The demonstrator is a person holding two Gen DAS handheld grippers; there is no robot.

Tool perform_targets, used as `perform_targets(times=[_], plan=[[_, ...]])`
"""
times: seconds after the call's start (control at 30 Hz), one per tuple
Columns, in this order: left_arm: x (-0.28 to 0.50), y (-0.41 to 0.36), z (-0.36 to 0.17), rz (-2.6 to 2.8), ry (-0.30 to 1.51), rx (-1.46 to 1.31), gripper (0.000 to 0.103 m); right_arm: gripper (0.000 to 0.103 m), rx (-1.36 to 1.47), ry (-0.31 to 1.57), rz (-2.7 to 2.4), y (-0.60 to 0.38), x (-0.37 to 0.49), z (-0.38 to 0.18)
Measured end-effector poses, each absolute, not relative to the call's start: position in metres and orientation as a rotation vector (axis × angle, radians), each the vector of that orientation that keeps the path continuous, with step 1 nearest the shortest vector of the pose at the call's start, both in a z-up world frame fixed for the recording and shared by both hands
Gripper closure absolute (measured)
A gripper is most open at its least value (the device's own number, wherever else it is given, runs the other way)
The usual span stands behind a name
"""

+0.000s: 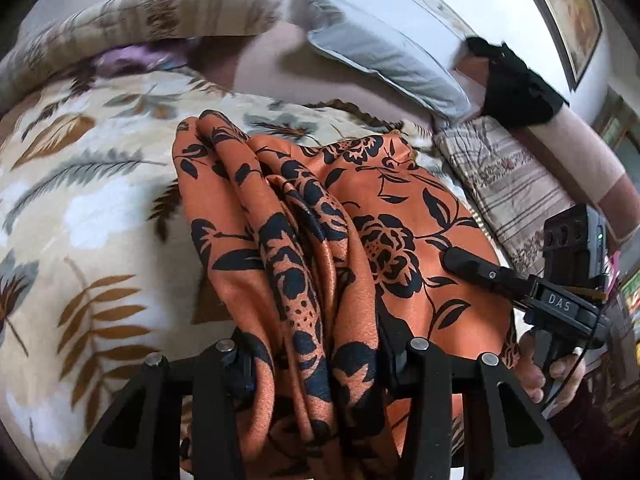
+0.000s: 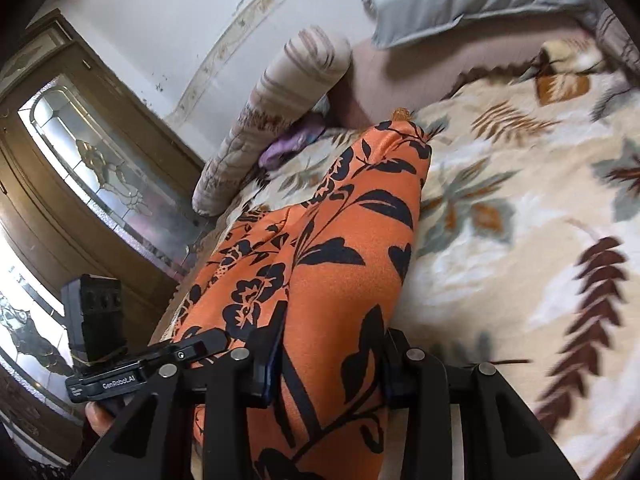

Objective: Fold small clothes

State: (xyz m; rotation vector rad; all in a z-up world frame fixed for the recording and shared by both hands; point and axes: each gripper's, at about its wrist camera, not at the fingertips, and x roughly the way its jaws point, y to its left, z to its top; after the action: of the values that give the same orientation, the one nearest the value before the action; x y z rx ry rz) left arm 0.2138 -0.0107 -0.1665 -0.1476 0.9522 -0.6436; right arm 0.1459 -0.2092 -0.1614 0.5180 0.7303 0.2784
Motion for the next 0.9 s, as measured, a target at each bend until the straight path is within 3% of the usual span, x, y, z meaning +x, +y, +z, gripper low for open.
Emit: perform_targets(times=[0.13,0.23,0.27,0.33,0.43,0.57,0.67,0.77,0.9], plan=[[0.212,-0.041,-0.180,-0.618,0.994,-0.084,0.057,0.064,0.558,0.759,0.243,-0.237,0.136,-0.174],[0.210,-0.058,-0.208,-0.549,1.077,0.020,0.052,0.062,0.590,0.885,0.204,-0.245,0.142,-0.202],[0.209,-0.060,-0.218,-0.497,1.102,0.073,0.044,0.059,0.584,0.963,0.168,-0.245,0.146,-0.214],[0.201,-0.056,-0.218,-0.480,1.071,0.079,0.040,0.044,0.617,1.014,0.116,-0.250,0.144,-0.223],[0.190,-0.055,-0.200,-0.424,1.020,0.177,0.030,0.044,0.596,0.940,0.069,-0.256,0.132,-0.198],[0.166,-0.043,-0.177,-0.339,0.902,0.260,0.026,0.043,0.498,0.758,0.057,-0.243,0.095,-0.158],[0.160,-0.043,-0.188,-0.287,0.913,0.327,0.024,0.044,0.459,0.781,0.113,-0.219,0.088,-0.160],[0.162,-0.044,-0.206,-0.278,0.952,0.344,0.023,0.046,0.373,0.930,0.089,-0.195,0.097,-0.189],[0.157,-0.038,-0.180,-0.277,0.928,0.300,0.024,0.049,0.347,0.893,0.094,-0.185,0.089,-0.164]])
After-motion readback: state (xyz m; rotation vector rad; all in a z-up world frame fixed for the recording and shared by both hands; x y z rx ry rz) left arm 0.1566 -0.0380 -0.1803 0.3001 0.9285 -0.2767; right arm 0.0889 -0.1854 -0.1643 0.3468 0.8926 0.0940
